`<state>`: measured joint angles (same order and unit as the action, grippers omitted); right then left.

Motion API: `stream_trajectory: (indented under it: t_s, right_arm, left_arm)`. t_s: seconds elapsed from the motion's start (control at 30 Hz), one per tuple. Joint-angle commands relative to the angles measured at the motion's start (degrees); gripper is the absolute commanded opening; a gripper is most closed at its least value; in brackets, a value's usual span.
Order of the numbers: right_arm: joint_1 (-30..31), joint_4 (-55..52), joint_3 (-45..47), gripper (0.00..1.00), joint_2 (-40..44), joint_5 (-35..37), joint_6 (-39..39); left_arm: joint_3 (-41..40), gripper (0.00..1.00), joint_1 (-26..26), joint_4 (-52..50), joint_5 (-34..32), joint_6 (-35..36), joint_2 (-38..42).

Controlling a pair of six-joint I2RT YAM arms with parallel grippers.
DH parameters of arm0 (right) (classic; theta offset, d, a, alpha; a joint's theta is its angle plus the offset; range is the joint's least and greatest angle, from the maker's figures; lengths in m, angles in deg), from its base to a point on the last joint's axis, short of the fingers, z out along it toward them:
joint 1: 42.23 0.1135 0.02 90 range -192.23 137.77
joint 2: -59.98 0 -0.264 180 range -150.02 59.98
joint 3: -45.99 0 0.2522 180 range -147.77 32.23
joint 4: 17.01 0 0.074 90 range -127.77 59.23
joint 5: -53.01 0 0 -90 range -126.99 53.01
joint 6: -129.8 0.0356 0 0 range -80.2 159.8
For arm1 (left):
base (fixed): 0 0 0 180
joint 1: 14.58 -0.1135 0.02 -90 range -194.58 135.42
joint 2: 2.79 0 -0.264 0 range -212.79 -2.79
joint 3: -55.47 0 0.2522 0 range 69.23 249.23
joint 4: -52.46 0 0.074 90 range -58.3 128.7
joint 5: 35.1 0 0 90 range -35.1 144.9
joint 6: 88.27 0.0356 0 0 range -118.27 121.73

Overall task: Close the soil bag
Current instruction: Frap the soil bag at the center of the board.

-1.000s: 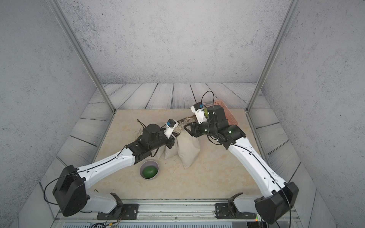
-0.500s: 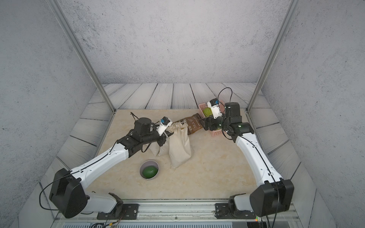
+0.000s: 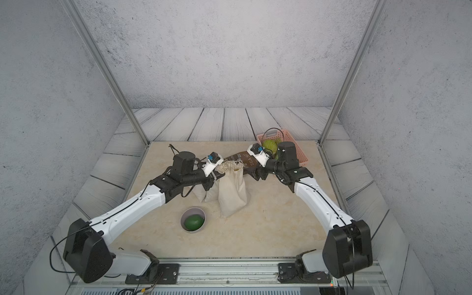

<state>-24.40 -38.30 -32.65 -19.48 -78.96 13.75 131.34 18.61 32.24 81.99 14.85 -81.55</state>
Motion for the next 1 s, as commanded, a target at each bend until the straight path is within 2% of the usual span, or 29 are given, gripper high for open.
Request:
stream_trajectory:
  t_s: [0.0,0.13,0.27,0.37,0.47,0.53,0.57,0.73,0.9,0.97]
  right_arm:
    - [0.80,-0.57,-1.39,0.76,-1.07,-3.17,-5.40]
    - [1.84,-0.94,-2.39,0.70,-2.76,-2.06,-6.70]
    - [2.21,-0.73,-4.57,0.55,-4.58,-2.00,-6.69]
    - [2.50,-1.10,-5.79,0.48,-5.67,-2.06,-7.36]
    - [2.54,-2.46,-6.89,0.29,-5.98,-0.74,-7.82]
    - [2.48,-5.08,-7.87,0.05,-5.34,2.87,-8.17]
    - [2.53,-7.11,-8.68,0.00,-4.65,5.49,-8.16]
    - [2.22,-7.49,-7.85,0.00,1.86,16.87,-6.22]
    - [2.24,-6.21,-7.36,0.00,10.08,21.47,-1.66]
    - [2.46,-5.46,-7.96,0.00,12.57,23.89,5.92]
  left_arm:
    - [2.28,0.00,-0.58,2.75,1.14,0.41,2.16]
    - [2.18,0.00,-0.58,3.12,2.15,0.16,2.21]
    - [1.99,0.00,-0.58,3.26,2.59,0.15,2.25]
    - [2.01,0.00,-0.58,3.21,2.63,0.15,2.35]
    - [1.89,0.00,-0.58,3.21,2.26,0.15,2.60]
    - [1.65,0.00,-0.58,2.94,0.67,0.00,2.99]
    - [1.57,0.00,-0.58,2.71,-0.65,-0.09,3.14]
    - [-0.17,0.00,-0.58,2.77,-10.43,-2.40,4.23]
    - [-2.89,0.00,-0.58,5.54,-21.95,-5.31,5.09]
    - [-3.19,0.12,-0.46,6.13,-25.42,-6.65,5.79]
